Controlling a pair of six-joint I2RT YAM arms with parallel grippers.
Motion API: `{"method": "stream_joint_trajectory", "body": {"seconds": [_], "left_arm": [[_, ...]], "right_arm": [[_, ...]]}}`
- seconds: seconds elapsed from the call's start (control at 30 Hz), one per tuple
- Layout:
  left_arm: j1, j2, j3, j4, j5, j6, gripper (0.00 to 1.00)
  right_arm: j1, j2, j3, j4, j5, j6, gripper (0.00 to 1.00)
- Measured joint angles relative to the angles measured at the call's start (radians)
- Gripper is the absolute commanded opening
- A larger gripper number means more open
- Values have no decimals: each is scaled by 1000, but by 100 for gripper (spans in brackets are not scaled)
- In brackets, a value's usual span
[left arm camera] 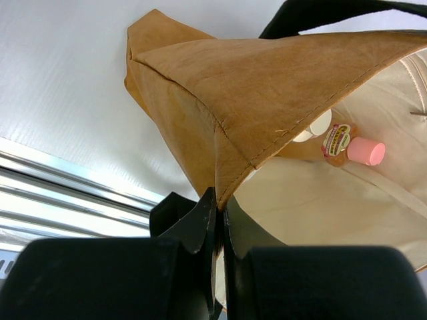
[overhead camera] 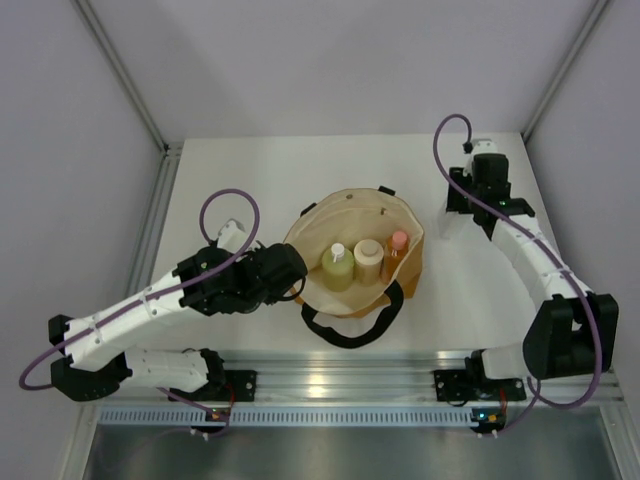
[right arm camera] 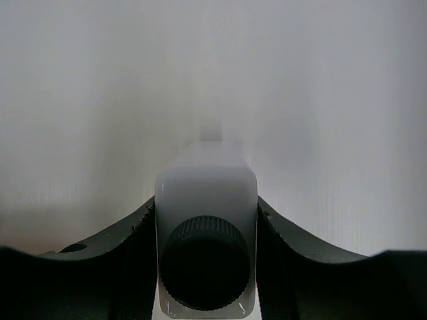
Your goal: Take the personal care products out of the canvas bag
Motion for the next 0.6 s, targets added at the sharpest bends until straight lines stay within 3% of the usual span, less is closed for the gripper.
{"method": "stream_joint_trajectory", "body": {"seconds": [0.5,0.53,0.6], "left_arm": [[0,11,11,-1,3,30,6],[0,11,11,-1,3,30,6],[0,11,11,-1,3,31,6]], "right_arm": [[-6,191,70,38,-2,13,0],[-6,191,70,38,-2,14,2],[-6,191,70,37,0,21,20]]}}
